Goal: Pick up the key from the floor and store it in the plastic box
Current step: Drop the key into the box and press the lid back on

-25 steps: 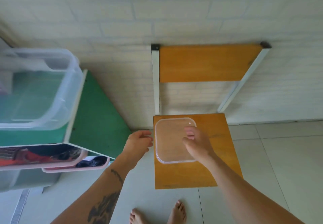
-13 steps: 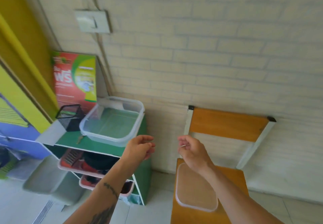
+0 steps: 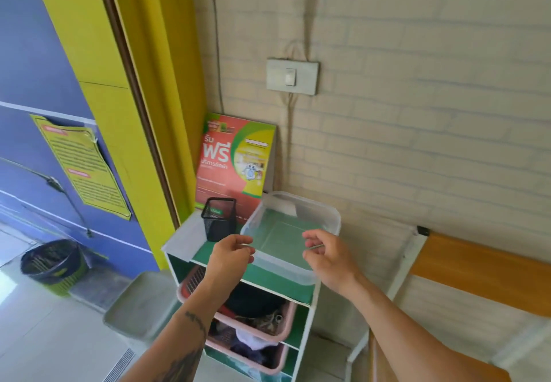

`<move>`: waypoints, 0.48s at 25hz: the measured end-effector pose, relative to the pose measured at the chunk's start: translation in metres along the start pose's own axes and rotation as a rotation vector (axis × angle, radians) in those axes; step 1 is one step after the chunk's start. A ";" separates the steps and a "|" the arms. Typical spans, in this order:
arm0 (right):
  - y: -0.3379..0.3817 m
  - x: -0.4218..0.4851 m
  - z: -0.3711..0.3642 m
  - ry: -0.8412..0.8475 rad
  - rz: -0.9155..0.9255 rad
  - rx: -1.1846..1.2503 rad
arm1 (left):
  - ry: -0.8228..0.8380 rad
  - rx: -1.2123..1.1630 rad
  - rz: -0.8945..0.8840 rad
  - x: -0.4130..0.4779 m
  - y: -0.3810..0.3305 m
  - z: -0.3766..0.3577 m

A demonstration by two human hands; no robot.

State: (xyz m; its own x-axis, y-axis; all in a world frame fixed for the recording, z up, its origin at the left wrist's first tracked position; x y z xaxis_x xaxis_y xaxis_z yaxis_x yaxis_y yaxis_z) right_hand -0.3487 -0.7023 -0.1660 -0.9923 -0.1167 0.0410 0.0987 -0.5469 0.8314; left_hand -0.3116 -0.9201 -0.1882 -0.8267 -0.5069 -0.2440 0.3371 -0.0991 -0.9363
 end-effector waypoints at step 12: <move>0.016 0.000 -0.079 0.177 0.035 -0.565 | 0.022 0.629 -0.254 0.072 0.052 0.015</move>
State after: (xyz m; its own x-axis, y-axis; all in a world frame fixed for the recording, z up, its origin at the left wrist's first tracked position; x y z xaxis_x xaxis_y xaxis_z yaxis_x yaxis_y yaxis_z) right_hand -0.3411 -0.7764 -0.1959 -0.9651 -0.2525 -0.0701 0.2037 -0.8911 0.4056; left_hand -0.3464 -0.9746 -0.2507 -0.9218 -0.3848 -0.0469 0.3232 -0.6959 -0.6413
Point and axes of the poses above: each hand's wrist, its own x-axis towards the middle knuckle, its own z-axis out of the back of the hand, y = z × x, the point moved 3 cm from there along x, towards the middle knuckle, and after that the axes turned 7 degrees about -y, right-handed, at the moved point
